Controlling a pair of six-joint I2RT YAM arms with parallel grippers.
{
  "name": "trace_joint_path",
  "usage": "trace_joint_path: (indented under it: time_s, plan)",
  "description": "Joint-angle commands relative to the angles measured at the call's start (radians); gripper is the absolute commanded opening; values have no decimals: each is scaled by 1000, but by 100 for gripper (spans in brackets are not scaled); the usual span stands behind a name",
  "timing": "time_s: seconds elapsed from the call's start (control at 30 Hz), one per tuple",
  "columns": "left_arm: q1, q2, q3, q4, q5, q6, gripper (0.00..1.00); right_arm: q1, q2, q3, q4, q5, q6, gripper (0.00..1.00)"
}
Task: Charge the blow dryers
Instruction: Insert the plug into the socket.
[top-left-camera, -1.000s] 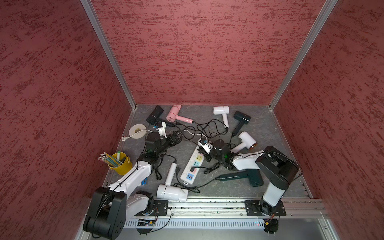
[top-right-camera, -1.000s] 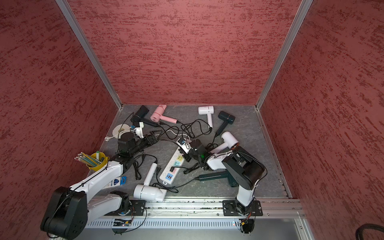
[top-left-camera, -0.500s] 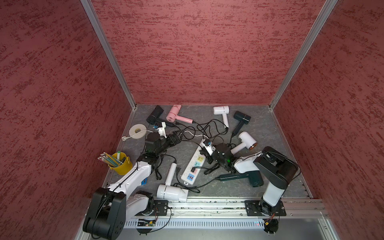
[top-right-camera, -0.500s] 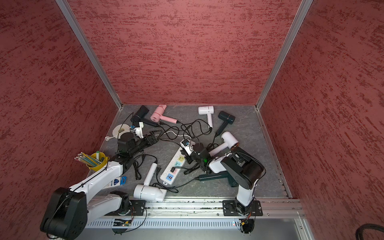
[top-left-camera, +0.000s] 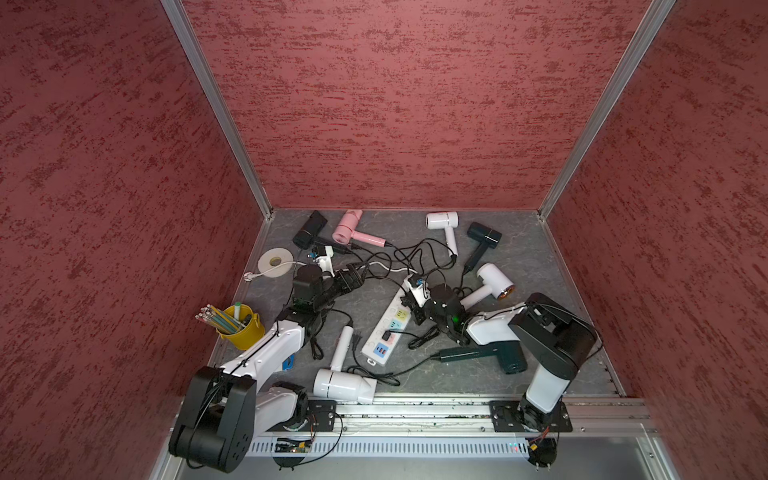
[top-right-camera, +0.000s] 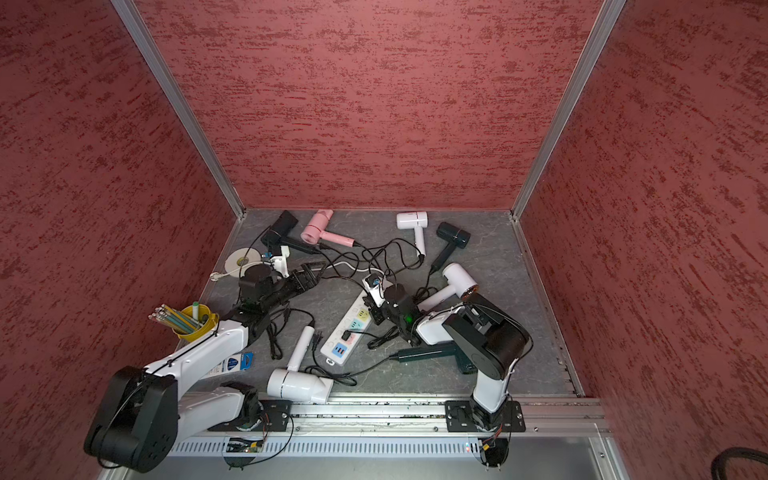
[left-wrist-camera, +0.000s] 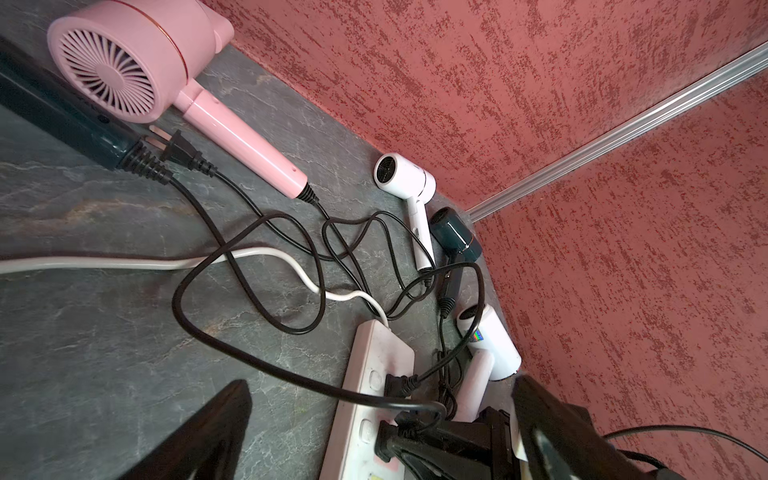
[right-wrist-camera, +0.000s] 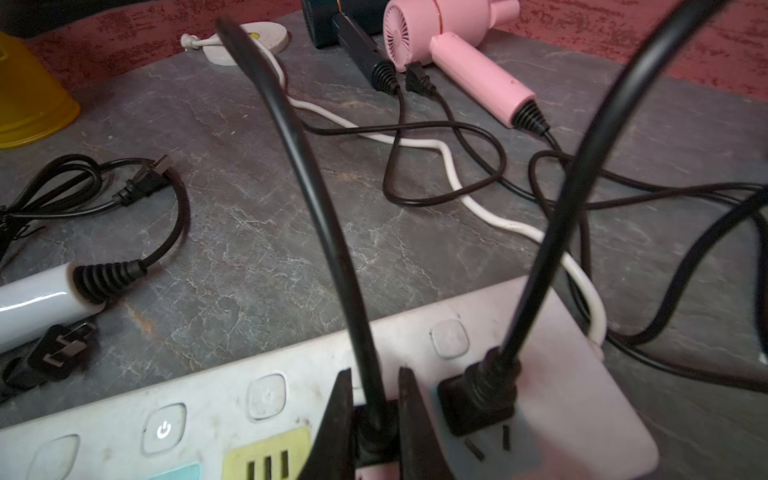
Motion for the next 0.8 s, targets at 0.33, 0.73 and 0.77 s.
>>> trace_joint_path:
  time_s: [0.33, 0.73, 0.77]
  plan:
    - [-12, 27, -1, 29, -17, 31, 100, -31, -148, 44, -257, 89, 79, 47]
    - [-43, -14, 25, -48, -79, 78, 100, -60, -499, 33, -379, -9, 126, 100]
    - [-48, -20, 26, -58, -92, 85, 100, -65, -527, 21, -372, -16, 135, 100]
